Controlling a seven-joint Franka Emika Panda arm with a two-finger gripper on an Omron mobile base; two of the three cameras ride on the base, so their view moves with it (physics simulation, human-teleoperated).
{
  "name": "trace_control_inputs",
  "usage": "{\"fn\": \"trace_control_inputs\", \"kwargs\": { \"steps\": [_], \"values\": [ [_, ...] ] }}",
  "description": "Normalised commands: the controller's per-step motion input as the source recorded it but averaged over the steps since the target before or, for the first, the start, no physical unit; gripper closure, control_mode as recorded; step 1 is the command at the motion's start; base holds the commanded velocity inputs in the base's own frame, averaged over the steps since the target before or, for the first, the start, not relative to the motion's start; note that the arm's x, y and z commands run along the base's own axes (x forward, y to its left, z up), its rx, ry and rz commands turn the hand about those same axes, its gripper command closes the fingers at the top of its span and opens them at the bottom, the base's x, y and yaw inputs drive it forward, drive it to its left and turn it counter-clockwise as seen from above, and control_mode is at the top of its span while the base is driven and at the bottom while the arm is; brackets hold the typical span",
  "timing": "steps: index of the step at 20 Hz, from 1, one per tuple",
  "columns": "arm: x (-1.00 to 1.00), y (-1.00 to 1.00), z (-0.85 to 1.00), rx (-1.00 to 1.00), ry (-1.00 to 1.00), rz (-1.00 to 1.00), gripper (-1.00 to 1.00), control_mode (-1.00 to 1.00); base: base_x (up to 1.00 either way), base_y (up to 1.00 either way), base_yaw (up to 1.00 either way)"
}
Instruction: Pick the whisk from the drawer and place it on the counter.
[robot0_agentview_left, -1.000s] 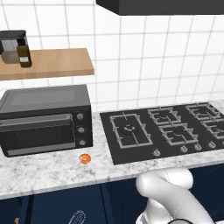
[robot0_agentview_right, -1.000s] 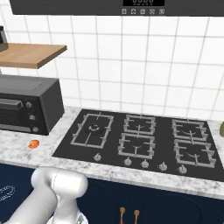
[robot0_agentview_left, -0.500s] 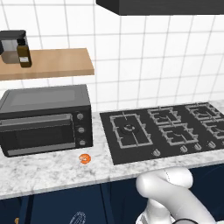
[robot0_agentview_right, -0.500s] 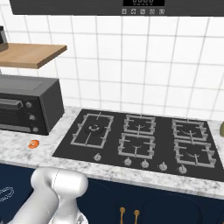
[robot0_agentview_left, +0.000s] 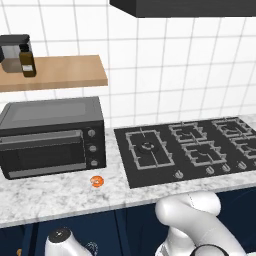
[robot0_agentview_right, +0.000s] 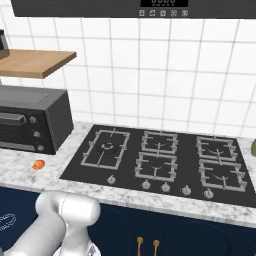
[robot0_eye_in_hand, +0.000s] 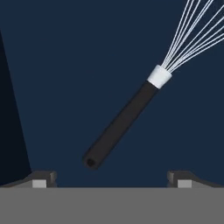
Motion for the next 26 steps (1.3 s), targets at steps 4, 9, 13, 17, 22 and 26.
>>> {"fn": "trace_control_inputs", "kwargs": {
  "steps": [4, 9, 13, 17, 22, 26],
  "values": [
    [0.35, 0.0, 0.0, 0.0, 0.0, -0.02, -1.0, -1.0, 0.0, 0.0, 0.0],
    [0.3, 0.05, -0.08, 0.0, -0.01, -0.05, -1.0, -1.0, 0.0, 0.0, 0.0],
    [0.11, 0.0, -0.08, 0.0, 0.0, -0.04, -1.0, -1.0, 0.0, 0.0, 0.0],
    [-0.14, -0.02, -0.14, 0.0, 0.0, -0.01, -1.0, -1.0, 0.0, 0.0, 0.0],
    [-0.12, -0.11, -0.24, 0.0, 0.0, -0.03, -1.0, -1.0, 0.0, 0.0, 0.0],
    [0.0, -0.09, -0.29, 0.0, 0.0, -0.03, -1.0, -1.0, 0.0, 0.0, 0.0]
  ]
}}
